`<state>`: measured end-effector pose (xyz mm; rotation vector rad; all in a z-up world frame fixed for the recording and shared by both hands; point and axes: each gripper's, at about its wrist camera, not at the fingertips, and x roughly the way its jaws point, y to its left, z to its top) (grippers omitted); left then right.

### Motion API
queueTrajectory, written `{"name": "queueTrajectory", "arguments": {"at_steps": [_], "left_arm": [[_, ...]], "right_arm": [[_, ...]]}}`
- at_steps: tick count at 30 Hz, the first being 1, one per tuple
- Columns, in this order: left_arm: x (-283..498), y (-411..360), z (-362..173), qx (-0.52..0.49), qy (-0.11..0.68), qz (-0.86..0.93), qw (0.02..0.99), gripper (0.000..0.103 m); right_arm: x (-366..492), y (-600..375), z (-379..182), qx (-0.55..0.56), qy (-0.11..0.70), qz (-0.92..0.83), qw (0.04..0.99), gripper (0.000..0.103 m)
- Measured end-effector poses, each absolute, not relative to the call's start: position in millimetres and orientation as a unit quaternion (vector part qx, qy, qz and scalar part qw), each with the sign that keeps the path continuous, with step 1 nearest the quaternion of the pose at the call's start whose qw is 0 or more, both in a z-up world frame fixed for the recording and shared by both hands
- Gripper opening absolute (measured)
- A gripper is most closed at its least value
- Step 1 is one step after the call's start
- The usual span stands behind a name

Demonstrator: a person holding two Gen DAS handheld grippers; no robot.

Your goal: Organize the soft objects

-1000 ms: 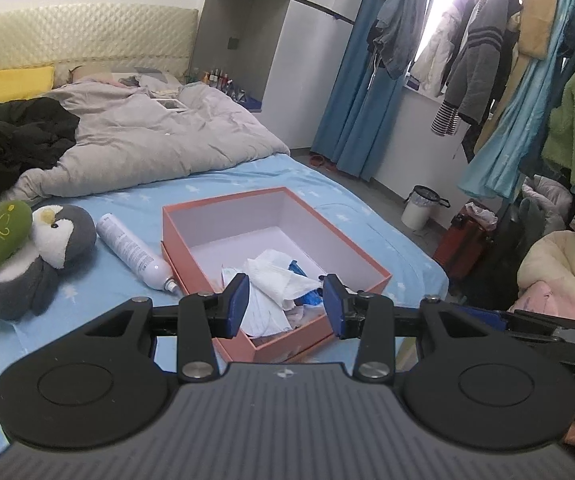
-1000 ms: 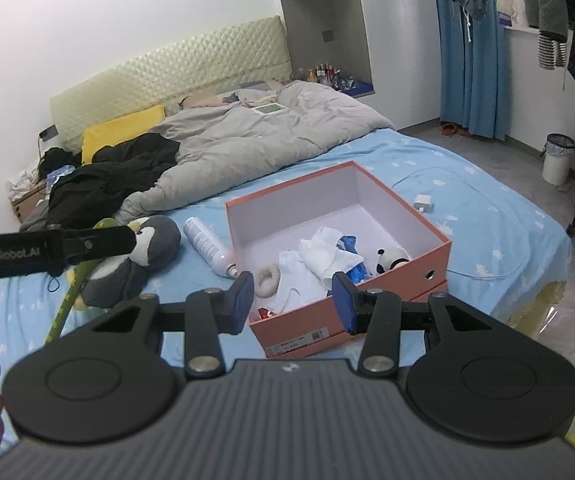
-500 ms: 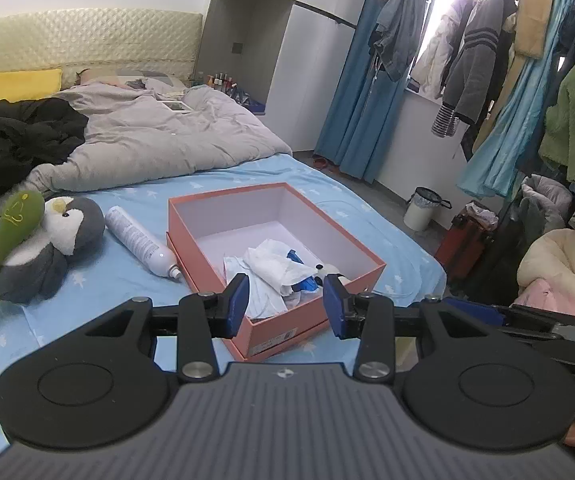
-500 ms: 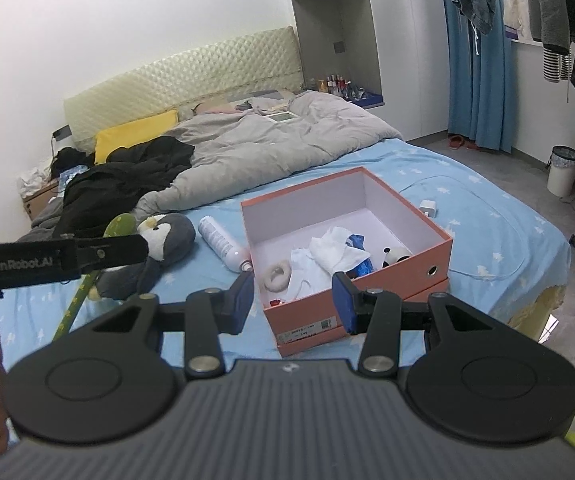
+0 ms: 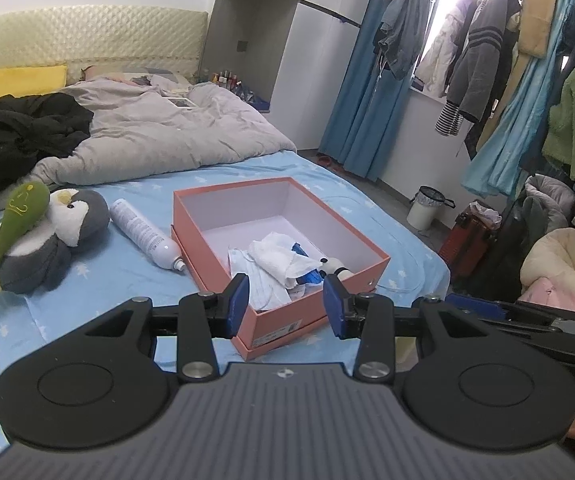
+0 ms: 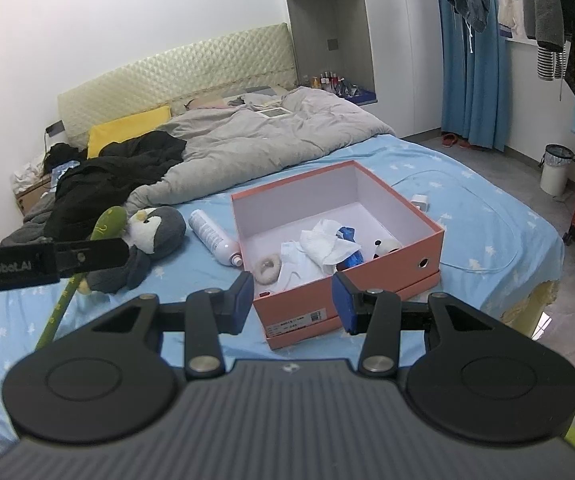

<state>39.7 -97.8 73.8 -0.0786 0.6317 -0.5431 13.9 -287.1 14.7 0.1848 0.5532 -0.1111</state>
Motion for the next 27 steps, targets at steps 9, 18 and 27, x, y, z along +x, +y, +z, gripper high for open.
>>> {"name": "queueTrajectory", "arguments": {"at_steps": [9,18,27], "left_arm": [[46.6,-94.8,80.7,-0.048,0.301,-0.253,0.918,0.094],[54.8,-101.7,78.8,-0.032,0.313,-0.239,0.919,0.102],[59.9,-101.8,77.2,-0.025,0.321,-0.231,0.918,0.103]], "right_arm": [[15.9,-286.5,17.1,0.089,0.268,-0.063,0.957,0.078],[16.8,-294.7,16.0,0.087,0.264,-0.081,0.957,0.098],[16.2,-294.5,15.6,0.091,0.264,-0.077,0.957,0.098]]}}
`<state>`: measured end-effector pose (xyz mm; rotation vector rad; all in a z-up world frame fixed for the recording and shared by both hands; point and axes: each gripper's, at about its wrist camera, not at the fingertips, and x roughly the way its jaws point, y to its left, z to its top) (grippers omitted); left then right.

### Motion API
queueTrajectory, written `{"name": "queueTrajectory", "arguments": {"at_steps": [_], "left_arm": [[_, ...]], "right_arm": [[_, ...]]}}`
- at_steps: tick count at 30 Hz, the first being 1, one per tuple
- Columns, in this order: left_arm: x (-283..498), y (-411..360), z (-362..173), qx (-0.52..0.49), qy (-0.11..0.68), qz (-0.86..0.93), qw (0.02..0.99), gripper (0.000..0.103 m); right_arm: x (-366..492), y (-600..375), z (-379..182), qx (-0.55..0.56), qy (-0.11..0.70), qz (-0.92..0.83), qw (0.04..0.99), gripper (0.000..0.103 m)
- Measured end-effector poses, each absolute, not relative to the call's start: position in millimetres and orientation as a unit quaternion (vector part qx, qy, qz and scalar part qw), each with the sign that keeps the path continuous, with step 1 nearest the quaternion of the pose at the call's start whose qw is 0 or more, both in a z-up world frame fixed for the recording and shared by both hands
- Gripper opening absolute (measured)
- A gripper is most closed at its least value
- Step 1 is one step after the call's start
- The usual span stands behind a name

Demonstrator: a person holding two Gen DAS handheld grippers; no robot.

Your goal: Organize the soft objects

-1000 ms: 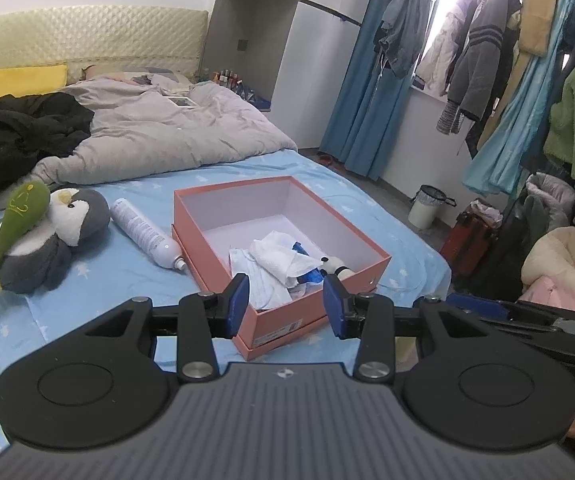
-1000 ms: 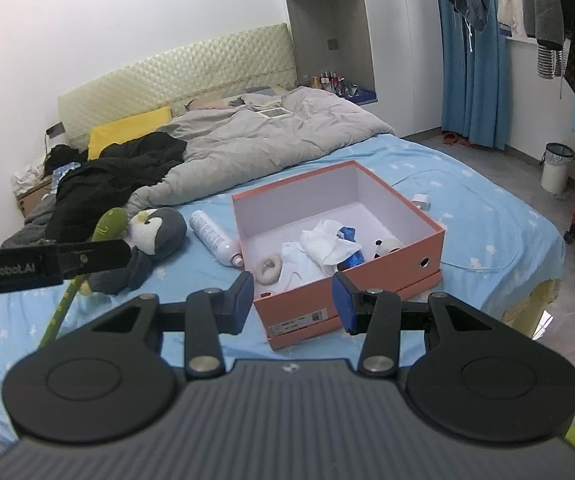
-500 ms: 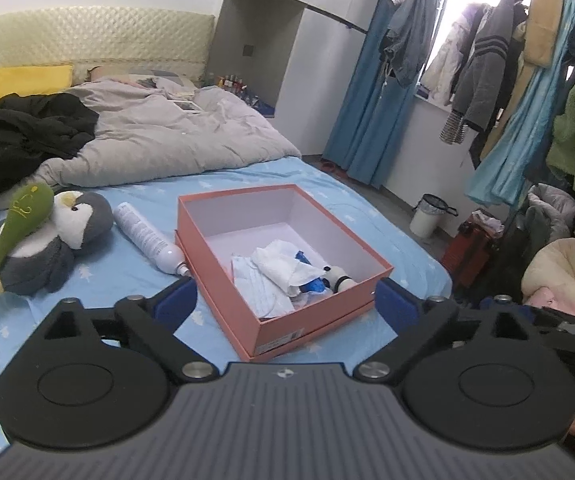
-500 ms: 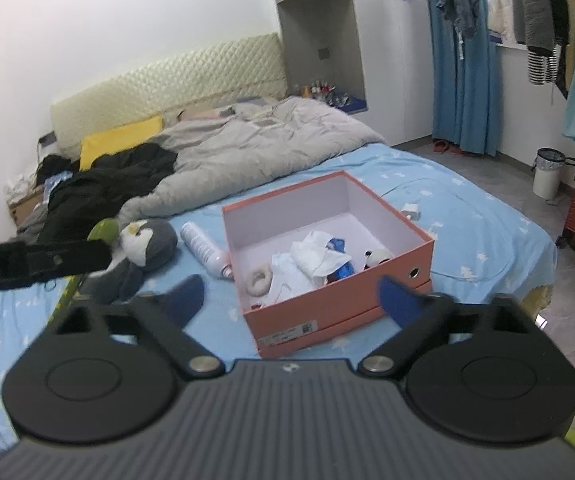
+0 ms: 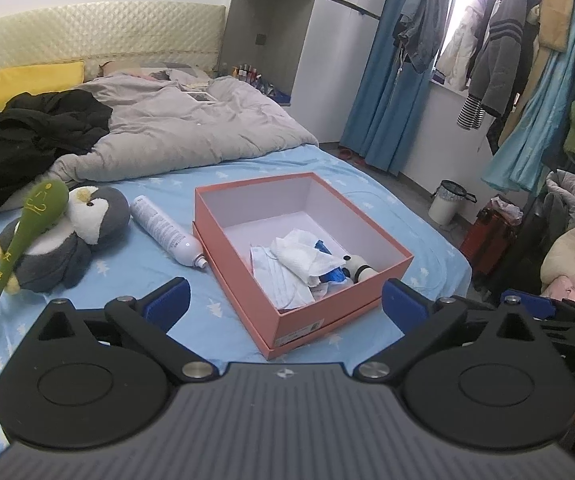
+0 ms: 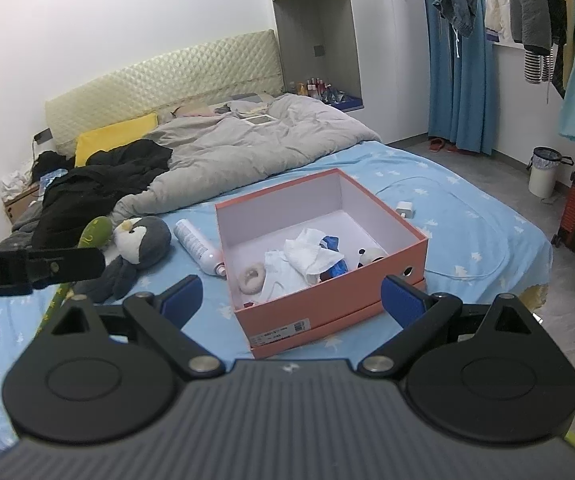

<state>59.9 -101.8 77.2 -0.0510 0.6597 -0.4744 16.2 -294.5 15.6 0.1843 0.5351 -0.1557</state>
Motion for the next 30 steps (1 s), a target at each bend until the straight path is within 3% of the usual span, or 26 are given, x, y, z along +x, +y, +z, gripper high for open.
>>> {"name": "queueTrajectory", "arguments": {"at_steps": [30], "left_arm": [[61.7,-105.3,75.3,-0.016,0.313,-0.227,0.922,0.103]], "right_arm": [[17.5,-295.9,17.4,0.092,0.262,-0.080,0.957,0.098]]}}
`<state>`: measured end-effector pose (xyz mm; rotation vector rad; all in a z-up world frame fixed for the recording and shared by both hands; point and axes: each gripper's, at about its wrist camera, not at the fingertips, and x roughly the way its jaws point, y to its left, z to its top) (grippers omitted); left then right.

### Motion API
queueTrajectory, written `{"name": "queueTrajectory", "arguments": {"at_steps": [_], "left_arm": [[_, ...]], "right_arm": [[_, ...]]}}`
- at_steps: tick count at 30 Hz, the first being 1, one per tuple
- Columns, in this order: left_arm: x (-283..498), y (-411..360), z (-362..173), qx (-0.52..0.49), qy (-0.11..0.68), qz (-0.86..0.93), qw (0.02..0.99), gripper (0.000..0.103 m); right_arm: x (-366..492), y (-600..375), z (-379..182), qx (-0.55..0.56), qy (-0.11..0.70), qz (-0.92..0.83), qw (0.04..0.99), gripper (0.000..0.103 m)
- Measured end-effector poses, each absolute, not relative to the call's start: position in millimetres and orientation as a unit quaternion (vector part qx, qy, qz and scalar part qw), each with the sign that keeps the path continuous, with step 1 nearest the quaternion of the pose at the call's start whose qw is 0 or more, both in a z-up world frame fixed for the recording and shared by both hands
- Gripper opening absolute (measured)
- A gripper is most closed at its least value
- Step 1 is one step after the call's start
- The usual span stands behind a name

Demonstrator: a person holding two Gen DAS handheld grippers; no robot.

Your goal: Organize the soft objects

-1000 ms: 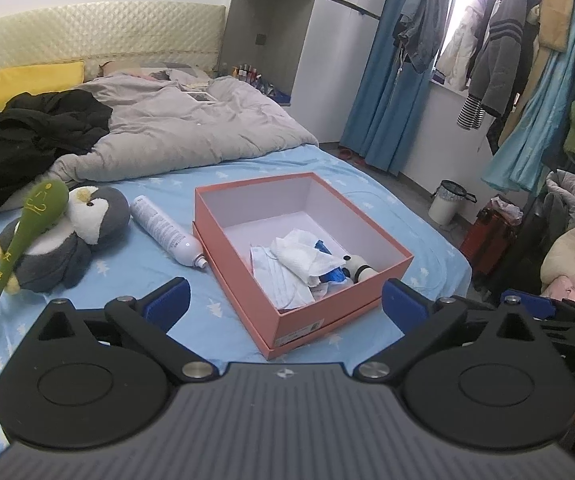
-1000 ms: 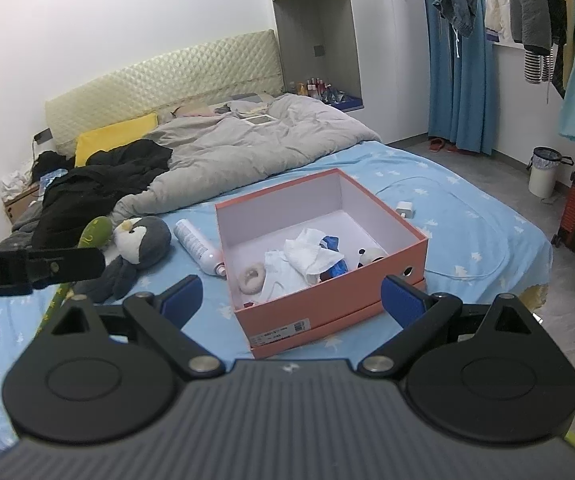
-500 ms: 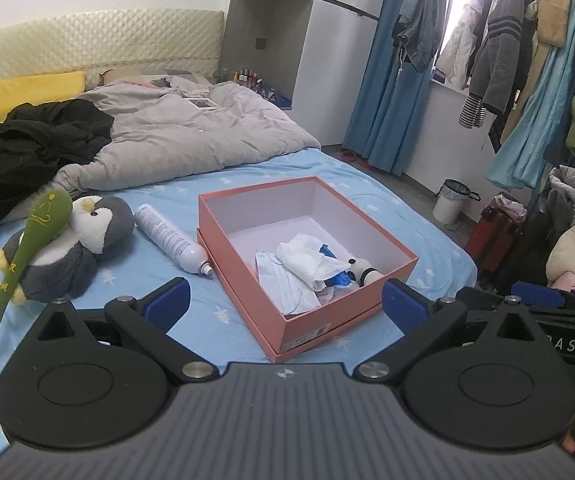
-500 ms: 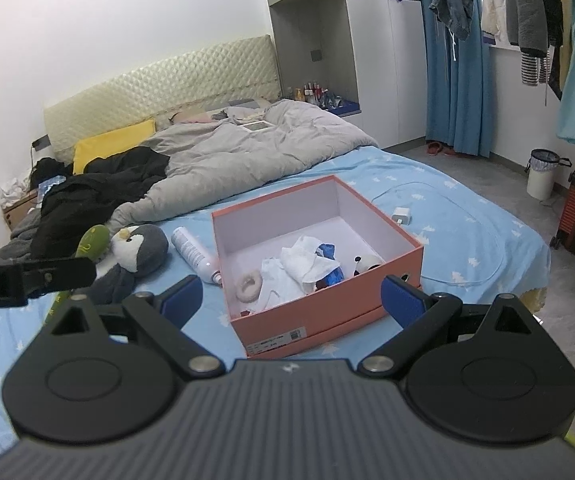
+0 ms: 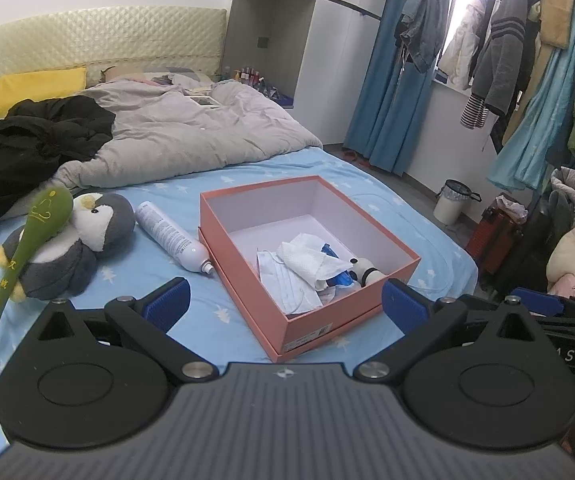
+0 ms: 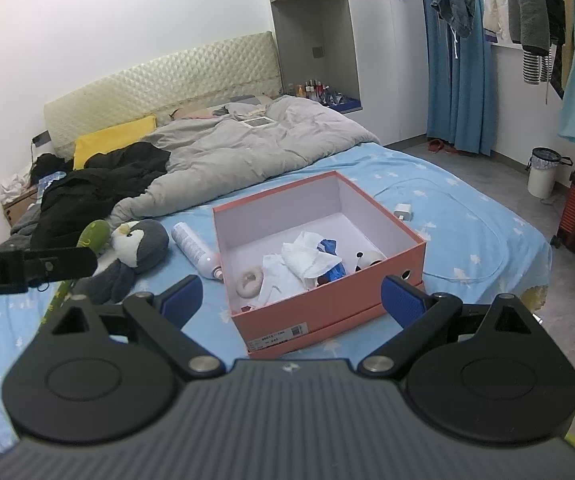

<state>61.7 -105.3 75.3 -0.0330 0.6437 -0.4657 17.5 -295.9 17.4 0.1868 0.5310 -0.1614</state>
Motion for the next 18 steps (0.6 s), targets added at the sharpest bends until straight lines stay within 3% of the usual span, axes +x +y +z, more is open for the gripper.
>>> {"name": "queueTrajectory", "arguments": {"at_steps": [18], "left_arm": [[64.6,-103.9,73.2,-0.016,0.310,-0.223,0.924,0.103]], "right_arm": [[18.5,-296.7,12.1,0.099,0.267,-0.078,0.955,0.098]]}}
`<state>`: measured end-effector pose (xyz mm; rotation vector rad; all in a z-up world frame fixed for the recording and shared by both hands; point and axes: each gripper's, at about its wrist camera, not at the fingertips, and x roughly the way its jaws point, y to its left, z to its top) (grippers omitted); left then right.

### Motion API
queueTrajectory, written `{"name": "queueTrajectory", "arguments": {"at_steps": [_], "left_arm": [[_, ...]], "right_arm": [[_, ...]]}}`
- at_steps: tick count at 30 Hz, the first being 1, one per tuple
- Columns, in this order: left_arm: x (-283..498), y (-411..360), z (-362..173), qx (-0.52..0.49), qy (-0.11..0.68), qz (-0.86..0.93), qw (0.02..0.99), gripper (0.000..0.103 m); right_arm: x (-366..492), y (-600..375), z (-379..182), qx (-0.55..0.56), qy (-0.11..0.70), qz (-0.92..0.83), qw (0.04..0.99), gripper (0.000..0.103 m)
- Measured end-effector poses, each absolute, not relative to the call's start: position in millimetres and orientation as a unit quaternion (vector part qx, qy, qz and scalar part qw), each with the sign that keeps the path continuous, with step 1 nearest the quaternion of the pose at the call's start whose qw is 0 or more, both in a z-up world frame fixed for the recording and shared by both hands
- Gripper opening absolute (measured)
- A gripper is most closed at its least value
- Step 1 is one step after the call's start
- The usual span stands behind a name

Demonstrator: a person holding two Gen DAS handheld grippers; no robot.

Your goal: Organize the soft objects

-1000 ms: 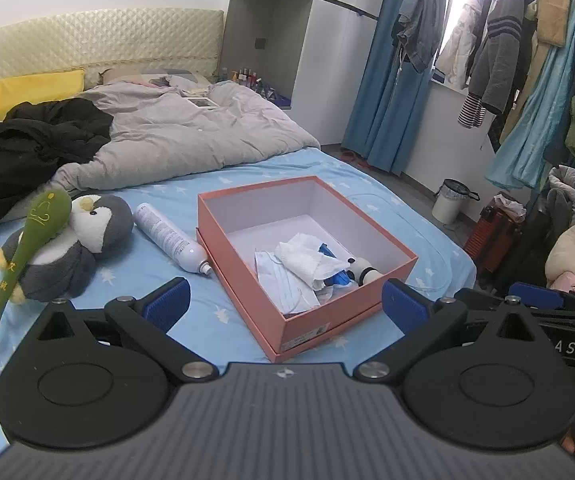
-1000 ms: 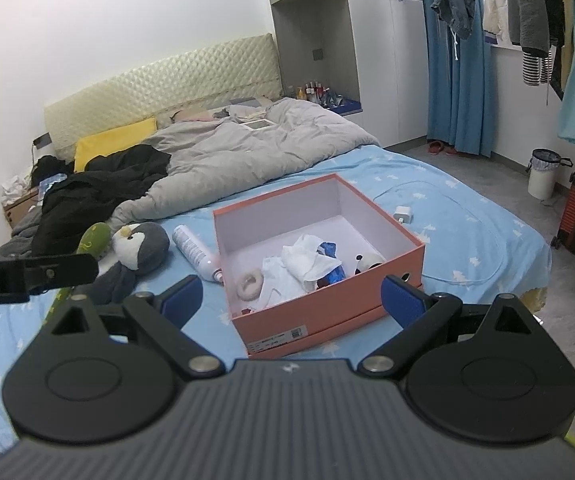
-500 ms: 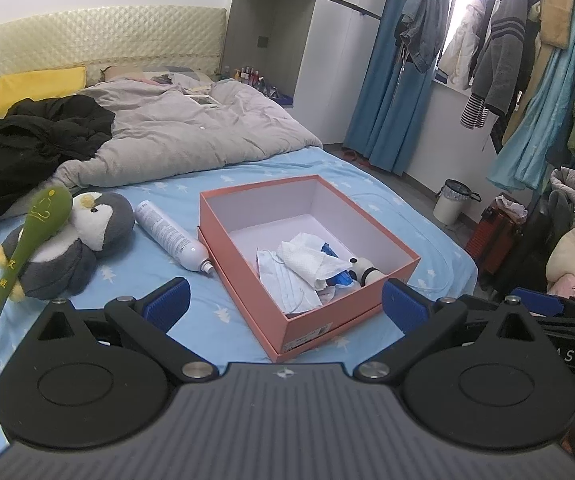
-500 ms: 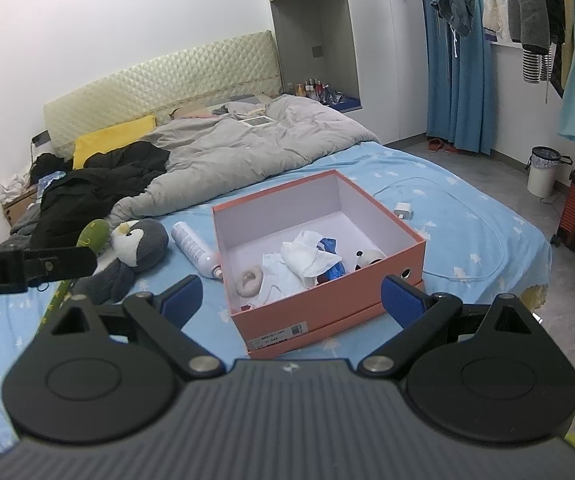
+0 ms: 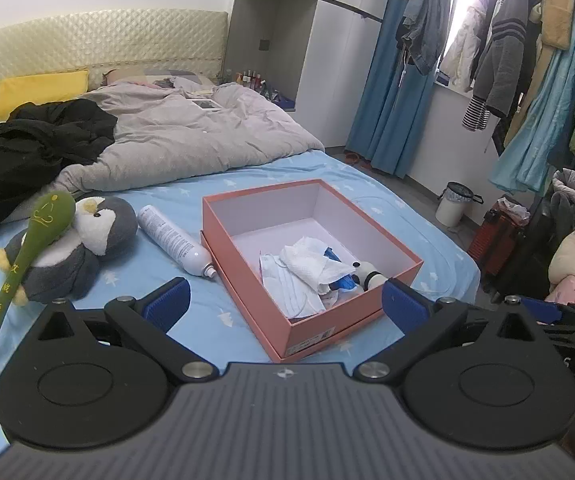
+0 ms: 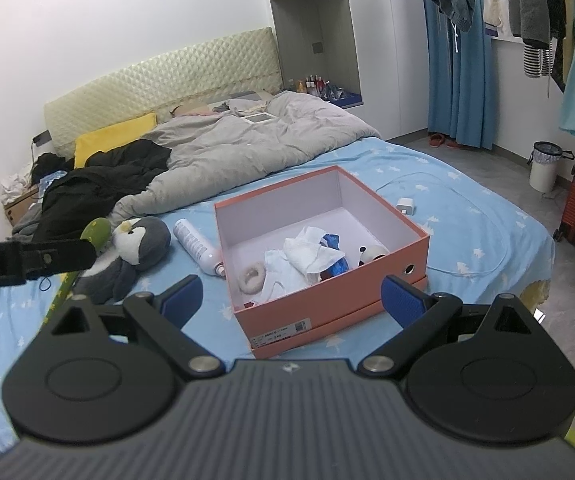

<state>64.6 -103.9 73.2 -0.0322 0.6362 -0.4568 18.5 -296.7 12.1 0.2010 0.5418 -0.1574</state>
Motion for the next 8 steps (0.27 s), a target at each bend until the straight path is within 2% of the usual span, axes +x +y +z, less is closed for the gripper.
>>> {"name": "queueTrajectory", "arguments": {"at_steps": [8], "left_arm": [[63.4,-104.5,73.9,-0.015,0.309,-0.224,0.924,0.103]], "right_arm": [[20.1,-297.5,11.6,0.101,0.270,-0.077,0.955,0.098]]}}
